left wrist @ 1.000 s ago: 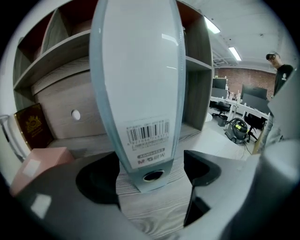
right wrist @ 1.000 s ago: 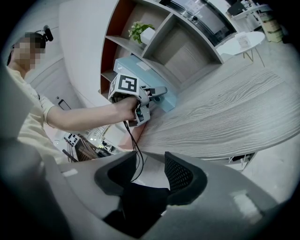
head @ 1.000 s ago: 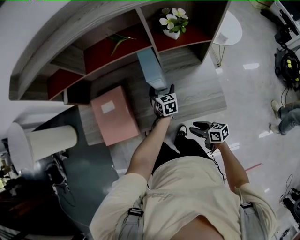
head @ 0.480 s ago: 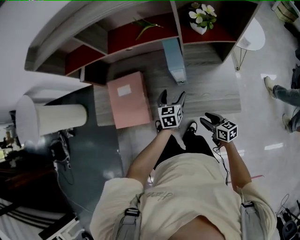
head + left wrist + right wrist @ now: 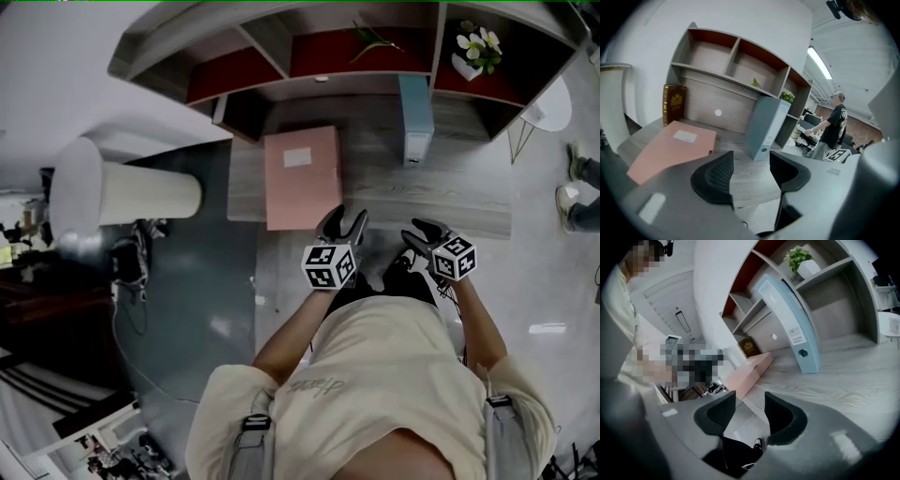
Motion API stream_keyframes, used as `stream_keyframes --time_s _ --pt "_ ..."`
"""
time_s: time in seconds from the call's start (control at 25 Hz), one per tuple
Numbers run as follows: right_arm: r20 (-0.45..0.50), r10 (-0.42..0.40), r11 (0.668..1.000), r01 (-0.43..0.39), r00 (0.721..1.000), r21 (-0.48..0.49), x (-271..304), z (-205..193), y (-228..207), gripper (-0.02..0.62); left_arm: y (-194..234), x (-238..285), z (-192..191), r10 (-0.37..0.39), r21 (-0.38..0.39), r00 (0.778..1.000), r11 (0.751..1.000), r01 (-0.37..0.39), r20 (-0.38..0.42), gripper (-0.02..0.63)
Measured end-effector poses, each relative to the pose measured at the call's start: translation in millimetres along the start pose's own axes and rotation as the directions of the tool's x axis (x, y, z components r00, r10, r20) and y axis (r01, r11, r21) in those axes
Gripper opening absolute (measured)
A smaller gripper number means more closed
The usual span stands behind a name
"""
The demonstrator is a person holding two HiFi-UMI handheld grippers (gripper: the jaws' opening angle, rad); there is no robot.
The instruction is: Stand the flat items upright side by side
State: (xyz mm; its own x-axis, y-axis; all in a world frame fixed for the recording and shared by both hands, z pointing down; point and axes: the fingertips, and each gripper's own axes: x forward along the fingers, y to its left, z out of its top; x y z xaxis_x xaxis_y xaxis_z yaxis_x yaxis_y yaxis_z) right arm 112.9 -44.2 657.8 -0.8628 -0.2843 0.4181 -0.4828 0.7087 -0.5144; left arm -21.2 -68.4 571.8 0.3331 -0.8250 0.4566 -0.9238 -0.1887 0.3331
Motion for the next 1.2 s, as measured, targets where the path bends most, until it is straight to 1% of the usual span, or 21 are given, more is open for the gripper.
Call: stream_keyframes --time_s 0.08,0.2,0.24,0.28,0.32,0.48,0.64,0.76,0.84,1.04,1.2 --pt "-0.006 0.034 0.999 -0.034 0.999 -0.010 12 5 17 0.194 20 -21 -2 0.042 -0.014 0.999 0.999 -0.042 0.014 0.237" --pt "-0.014 0.068 0.998 -0.068 0.998 -0.015 32 13 38 0.194 55 -48 -5 0.112 -0.036 0.993 0.993 -0.111 0.036 0.107" --pt "-0.019 0.071 0.997 -0.071 0.997 -0.020 38 15 45 0.195 67 -57 -7 0.132 -0.048 0.990 0.990 -0.130 0.039 0.080" --pt "-0.025 0.070 0.997 -0.071 0.997 -0.027 45 16 52 0.194 78 -66 -8 0.145 -0.063 0.989 0.988 -0.142 0.040 0.025" --pt "-0.030 0.068 0.997 -0.069 0.997 -0.032 52 17 59 0.195 88 -75 -10 0.150 -0.077 0.988 0.986 -0.147 0.038 0.014" --pt "-0.045 0.040 0.998 -0.042 0.998 -0.045 78 24 78 0.195 124 -98 -13 0.130 -0.117 0.991 0.985 -0.126 0.024 0.014" --pt "-0.048 -0.026 0.999 0.024 0.998 -0.036 104 30 84 0.195 157 -110 -17 0.087 -0.133 0.996 0.987 -0.089 -0.025 0.014" --pt "-0.027 -0.075 0.997 0.074 0.997 -0.014 120 35 88 0.195 182 -117 -19 0.047 -0.152 0.998 0.987 -0.055 -0.052 0.015" --pt "-0.006 -0.103 0.995 0.103 0.995 0.009 131 38 91 0.195 201 -119 -18 0.031 -0.147 0.998 0.988 -0.040 -0.062 0.015" --pt "0.003 -0.215 0.975 0.215 0.977 0.051 146 40 88 0.195 238 -114 -21 -0.012 -0.128 0.993 0.992 -0.003 -0.115 0.014" --pt "-0.009 -0.272 0.960 0.272 0.962 0.069 148 40 83 0.195 253 -100 -24 -0.046 -0.135 0.986 0.991 0.024 -0.158 0.015"
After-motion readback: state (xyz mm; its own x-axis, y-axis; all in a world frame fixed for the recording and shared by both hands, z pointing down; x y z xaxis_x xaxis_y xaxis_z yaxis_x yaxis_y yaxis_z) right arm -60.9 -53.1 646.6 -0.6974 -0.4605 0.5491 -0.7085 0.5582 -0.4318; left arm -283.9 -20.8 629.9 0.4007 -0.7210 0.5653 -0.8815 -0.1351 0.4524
